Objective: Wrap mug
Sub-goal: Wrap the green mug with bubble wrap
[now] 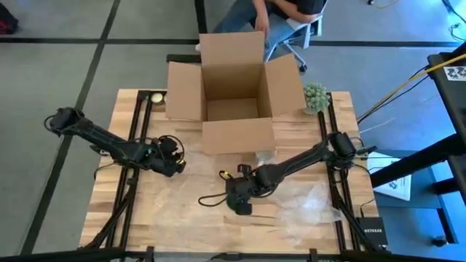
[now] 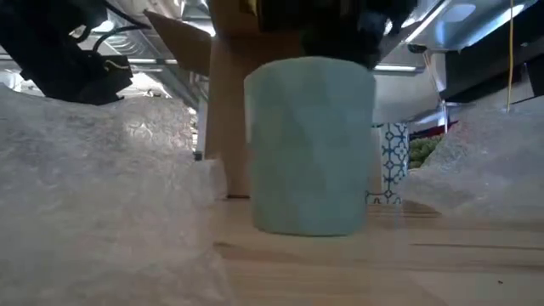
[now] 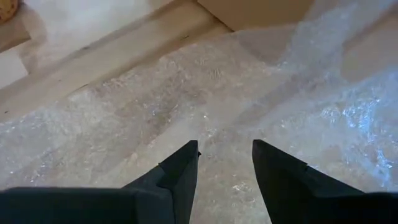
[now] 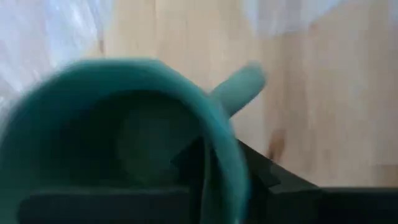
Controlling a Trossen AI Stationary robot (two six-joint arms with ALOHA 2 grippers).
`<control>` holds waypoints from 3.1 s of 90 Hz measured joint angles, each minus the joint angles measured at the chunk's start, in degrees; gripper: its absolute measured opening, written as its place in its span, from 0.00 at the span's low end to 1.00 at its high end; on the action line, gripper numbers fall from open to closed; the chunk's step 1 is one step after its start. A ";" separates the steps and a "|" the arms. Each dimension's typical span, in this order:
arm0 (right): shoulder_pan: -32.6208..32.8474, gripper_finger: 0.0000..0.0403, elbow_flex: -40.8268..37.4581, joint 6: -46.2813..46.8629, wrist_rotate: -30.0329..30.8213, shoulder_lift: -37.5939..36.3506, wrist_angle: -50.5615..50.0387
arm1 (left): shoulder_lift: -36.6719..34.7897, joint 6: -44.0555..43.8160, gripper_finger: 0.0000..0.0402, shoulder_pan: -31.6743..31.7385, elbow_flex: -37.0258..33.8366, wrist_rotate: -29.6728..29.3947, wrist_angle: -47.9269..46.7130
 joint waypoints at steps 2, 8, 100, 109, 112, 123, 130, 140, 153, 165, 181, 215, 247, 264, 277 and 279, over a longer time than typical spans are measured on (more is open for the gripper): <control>-0.14 0.19 -0.01 -0.04 -0.07 0.14 -0.02 | -0.01 0.00 0.34 0.00 0.00 -0.01 0.02; -0.52 0.23 0.23 -0.26 -0.53 0.49 0.68 | 0.01 0.02 0.34 0.00 0.00 0.02 -0.01; -0.86 0.00 17.61 -13.67 9.54 4.87 17.81 | -1.78 9.29 0.34 -6.25 12.65 13.57 -3.96; -1.97 0.00 17.63 -13.41 9.51 6.38 22.03 | -1.78 7.44 0.34 -10.05 18.08 13.52 -11.38; -2.42 0.00 17.63 -13.39 9.66 7.23 22.29 | -1.78 6.08 0.34 -11.24 19.81 13.40 -14.30; -3.71 0.00 17.63 -12.28 9.39 9.62 24.78 | -1.76 2.13 0.34 -15.35 24.60 12.62 -21.33; -4.42 0.00 19.12 -11.81 8.59 10.96 25.52 | -1.76 0.11 0.34 -17.41 26.13 11.97 -23.48; -5.27 0.00 23.51 -11.70 7.82 13.44 24.75 | -1.76 -2.28 0.34 -19.66 26.60 12.06 -24.74; -6.52 0.00 28.59 -10.99 6.97 17.63 19.31 | -1.76 -5.15 0.34 -21.81 26.62 12.21 -26.28; -7.26 0.00 30.01 -8.97 5.25 20.39 16.87 | -1.72 -7.95 0.34 -23.56 26.62 12.41 -27.60; -7.80 0.00 30.12 -7.05 4.32 22.96 15.48 | -1.70 -9.03 0.34 -25.03 26.62 12.47 -27.90; -8.79 0.10 30.11 -5.31 4.45 24.07 18.16 | -1.59 -9.22 0.34 -25.07 26.62 12.38 -27.67; -8.66 0.29 30.18 -3.72 5.04 24.05 21.60 | -1.61 -9.20 0.34 -25.07 26.62 12.27 -27.71; -8.75 0.42 30.18 -4.57 4.37 23.48 21.71 | -1.61 -9.20 0.34 -25.07 26.62 12.29 -27.74; -8.72 0.47 30.17 -8.05 2.45 20.09 17.96 | -1.61 -9.20 0.34 -25.07 26.62 12.28 -27.63; -8.71 0.47 30.15 -8.85 2.11 19.39 17.16 | -1.61 -9.20 0.34 -25.07 26.62 12.21 -27.56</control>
